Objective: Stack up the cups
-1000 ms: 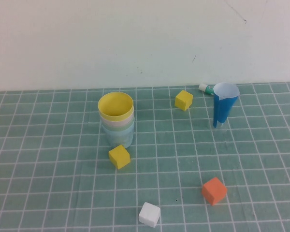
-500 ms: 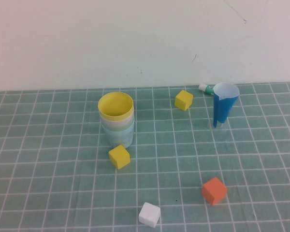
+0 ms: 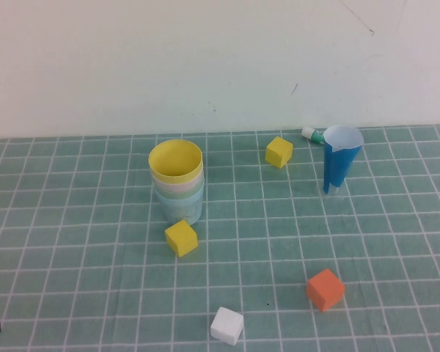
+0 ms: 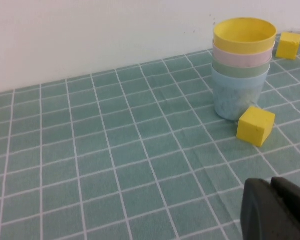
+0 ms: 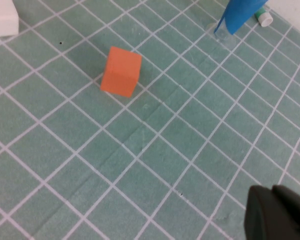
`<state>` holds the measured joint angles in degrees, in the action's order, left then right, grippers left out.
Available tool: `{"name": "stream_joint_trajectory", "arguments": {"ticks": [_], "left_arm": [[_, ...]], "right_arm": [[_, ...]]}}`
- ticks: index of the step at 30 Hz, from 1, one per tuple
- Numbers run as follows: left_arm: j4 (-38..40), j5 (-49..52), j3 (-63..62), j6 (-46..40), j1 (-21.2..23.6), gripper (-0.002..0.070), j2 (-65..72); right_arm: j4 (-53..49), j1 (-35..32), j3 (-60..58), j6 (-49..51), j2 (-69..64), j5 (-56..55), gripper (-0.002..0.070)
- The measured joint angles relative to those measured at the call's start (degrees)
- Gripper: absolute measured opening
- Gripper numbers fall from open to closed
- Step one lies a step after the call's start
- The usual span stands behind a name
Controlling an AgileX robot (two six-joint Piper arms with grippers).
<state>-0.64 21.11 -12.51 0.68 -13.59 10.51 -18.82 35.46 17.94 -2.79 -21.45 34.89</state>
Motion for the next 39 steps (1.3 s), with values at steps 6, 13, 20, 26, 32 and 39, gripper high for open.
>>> {"name": "stream_joint_trajectory", "arguments": {"ticks": [6,13,20,26,32,39], "left_arm": [[0.00,-0.11,3.83,0.00,2.25,-0.0001,-1.55],[0.00,-1.46,12.65,0.19,6.76,-0.0001,-9.65],[-0.23,-2.02,13.09,3.42,6.90,-0.0001,-11.17],[-0.26,-2.02,13.09,4.84,6.90,-0.0001,-11.25],[-0.26,-2.02,13.09,4.97,6.90,-0.0001,-11.25],[-0.26,-2.02,13.09,5.09,6.90,-0.0002,-11.25]], "right_arm": [[0.00,0.00,0.00,0.00,0.00,0.00,-0.0001],[0.00,0.00,-0.10,0.00,0.00,0.00,-0.0001],[0.00,-0.10,-0.10,0.25,0.00,0.14,-0.0001],[0.00,-0.10,-0.10,0.25,0.00,0.14,-0.0001],[0.00,-0.10,-0.10,0.25,0.00,0.14,-0.0001],[0.00,-0.10,-0.10,0.25,0.00,0.14,-0.0001]]}}
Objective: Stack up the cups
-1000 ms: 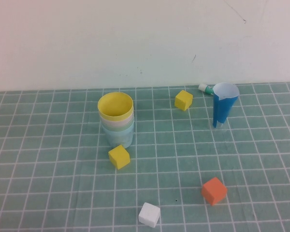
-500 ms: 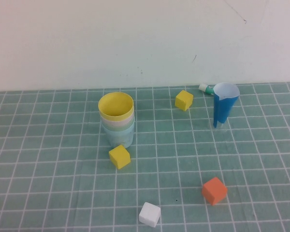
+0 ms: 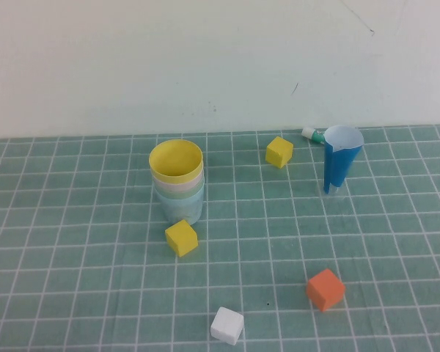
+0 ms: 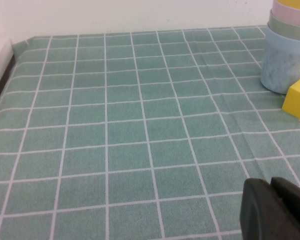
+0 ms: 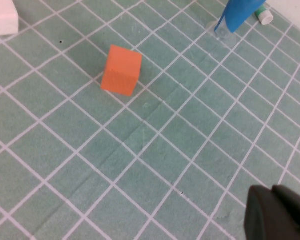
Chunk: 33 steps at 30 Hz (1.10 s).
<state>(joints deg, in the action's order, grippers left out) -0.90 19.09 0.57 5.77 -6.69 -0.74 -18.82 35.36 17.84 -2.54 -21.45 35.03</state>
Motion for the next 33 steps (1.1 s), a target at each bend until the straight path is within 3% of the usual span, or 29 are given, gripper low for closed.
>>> {"name": "stream_joint_trajectory", "arguments": {"ticks": [23,27,33], "left_arm": [[0.00,0.00,0.00,0.00,0.00,-0.0002,0.00],[0.00,0.00,0.00,0.11,0.00,-0.0002,0.00],[0.00,0.00,0.00,0.23,0.00,-0.0002,0.00]], "right_arm": [[2.03,-0.78,0.00,-2.61,0.02,-0.96,-0.0001],[7.01,-5.03,0.00,-8.71,1.37,-4.29,-0.0001],[8.86,-17.90,0.00,-11.60,6.90,-8.01,-0.0001]]}}
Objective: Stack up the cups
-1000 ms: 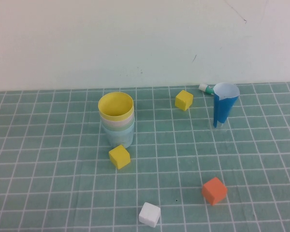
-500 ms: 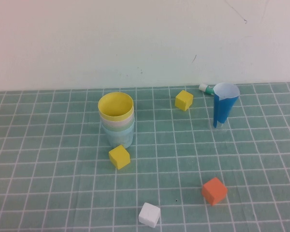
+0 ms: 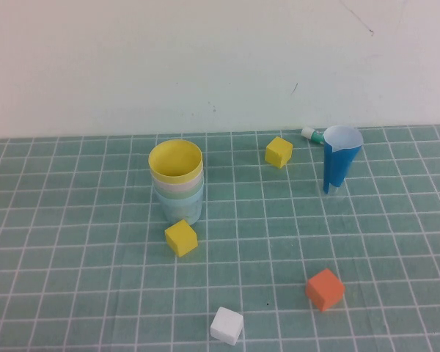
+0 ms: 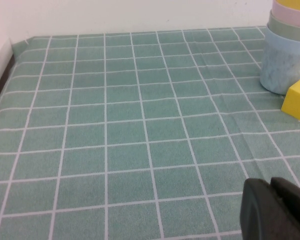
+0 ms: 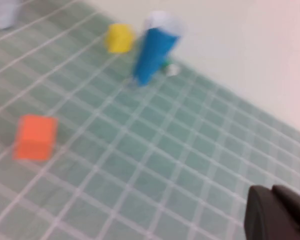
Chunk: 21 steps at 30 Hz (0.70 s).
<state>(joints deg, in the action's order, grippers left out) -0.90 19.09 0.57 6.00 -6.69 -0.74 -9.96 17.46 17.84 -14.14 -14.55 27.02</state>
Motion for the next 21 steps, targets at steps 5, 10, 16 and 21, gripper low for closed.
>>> {"name": "stream_joint_trajectory", "arguments": {"ticks": [5,10,16,21], "left_arm": [[0.00,0.00,0.00,0.00,0.00,-0.0002,0.00],[0.00,0.00,0.00,0.00,0.00,-0.0002,0.00],[0.00,0.00,0.00,0.00,0.00,-0.0002,0.00],[0.00,0.00,0.00,0.02,0.00,-0.0002,0.00]], "right_arm": [[0.86,-11.00,-3.39,-1.74,5.28,-4.40,-0.0001],[4.98,-19.30,-11.31,-5.84,10.15,-11.56,-0.0001],[9.96,-24.95,-19.23,-11.53,12.86,-11.86,-0.0001],[10.70,-25.63,-19.47,-11.92,13.08,-8.48,-0.0001]]}}
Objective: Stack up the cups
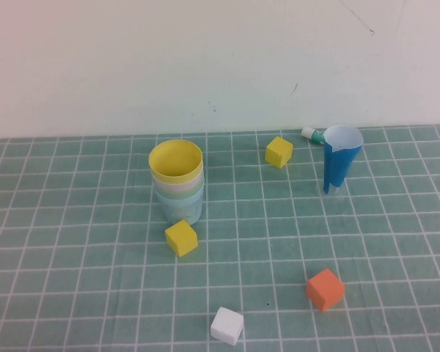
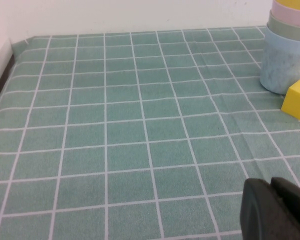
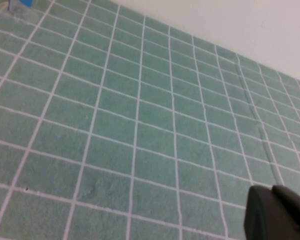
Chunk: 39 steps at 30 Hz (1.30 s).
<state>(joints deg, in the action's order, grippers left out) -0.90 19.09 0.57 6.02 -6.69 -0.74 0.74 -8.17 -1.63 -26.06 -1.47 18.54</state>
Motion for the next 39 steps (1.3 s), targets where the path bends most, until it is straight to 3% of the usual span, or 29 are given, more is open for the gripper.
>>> {"name": "stream_joint_trajectory", "arguments": {"ticks": [18,30,39], "left_arm": [[0.00,0.00,0.00,0.00,0.00,-0.0002,0.00],[0.00,0.00,0.00,0.00,0.00,-0.0002,0.00],[0.00,0.00,0.00,0.22,0.00,-0.0002,0.00]], "right_arm": [[0.22,-0.84,0.10,0.33,1.74,0.44,-0.0001],[0.81,-0.84,0.10,17.28,2.15,0.84,-0.0001],[0.81,-0.73,0.20,19.90,2.15,1.07,-0.0001]]}}
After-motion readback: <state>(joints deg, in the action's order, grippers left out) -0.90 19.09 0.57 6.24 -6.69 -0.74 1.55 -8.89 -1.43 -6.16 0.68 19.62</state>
